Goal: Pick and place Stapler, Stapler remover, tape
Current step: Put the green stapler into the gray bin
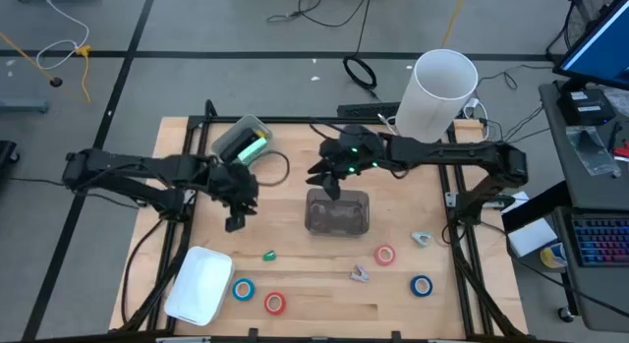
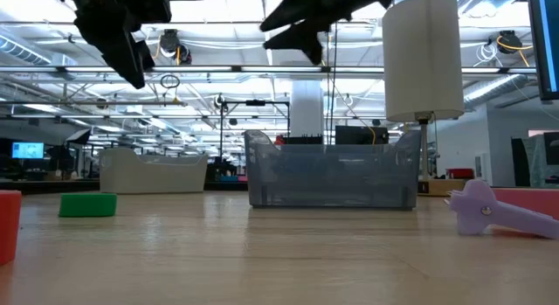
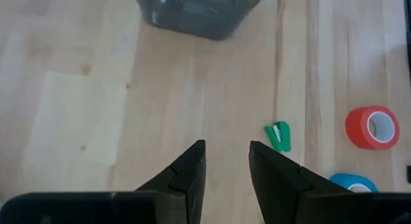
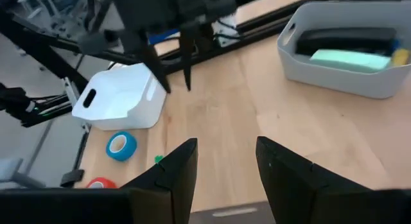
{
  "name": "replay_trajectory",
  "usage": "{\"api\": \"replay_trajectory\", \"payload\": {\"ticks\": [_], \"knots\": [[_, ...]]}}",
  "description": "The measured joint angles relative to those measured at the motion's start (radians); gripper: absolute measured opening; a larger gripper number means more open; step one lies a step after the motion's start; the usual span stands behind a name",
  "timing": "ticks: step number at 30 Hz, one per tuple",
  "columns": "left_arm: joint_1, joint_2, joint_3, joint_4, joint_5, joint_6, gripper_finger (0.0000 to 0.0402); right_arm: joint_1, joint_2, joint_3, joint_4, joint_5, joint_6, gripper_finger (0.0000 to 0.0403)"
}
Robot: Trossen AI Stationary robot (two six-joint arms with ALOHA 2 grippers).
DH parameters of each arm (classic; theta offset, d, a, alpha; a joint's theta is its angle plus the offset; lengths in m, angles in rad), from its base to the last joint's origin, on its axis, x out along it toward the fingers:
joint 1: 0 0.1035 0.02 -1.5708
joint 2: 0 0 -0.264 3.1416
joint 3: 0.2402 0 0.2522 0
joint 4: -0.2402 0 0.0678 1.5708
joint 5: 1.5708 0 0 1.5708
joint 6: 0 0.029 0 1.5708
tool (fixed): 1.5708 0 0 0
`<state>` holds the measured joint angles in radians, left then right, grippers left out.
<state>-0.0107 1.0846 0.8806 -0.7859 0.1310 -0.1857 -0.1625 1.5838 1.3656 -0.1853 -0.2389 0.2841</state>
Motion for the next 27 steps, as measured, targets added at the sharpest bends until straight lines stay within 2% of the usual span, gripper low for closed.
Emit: {"api": "replay_trajectory", "payload": {"ticks": [6, 17, 23, 27], "knots": [[-0.09, 0.099, 0.0, 0.085, -0.037, -0.087, 0.012, 0.015, -0.221, -0.28, 0.178, 0.003, 0.022, 0.0155], [-0.169, 0.285, -0.001, 0.179, -0.053, -0.223, 0.012, 0.014, -0.638, -0.761, 0.486, 0.01, 0.044, 0.0155], [-0.203, 0.359, 0.0, 0.236, -0.053, -0.28, 0.012, 0.014, -0.773, -0.903, 0.526, 0.085, 0.101, 0.0155], [-0.236, 0.403, 0.0, 0.247, -0.044, -0.291, 0.012, 0.014, -0.814, -0.944, 0.524, 0.085, 0.132, 0.0155]]}}
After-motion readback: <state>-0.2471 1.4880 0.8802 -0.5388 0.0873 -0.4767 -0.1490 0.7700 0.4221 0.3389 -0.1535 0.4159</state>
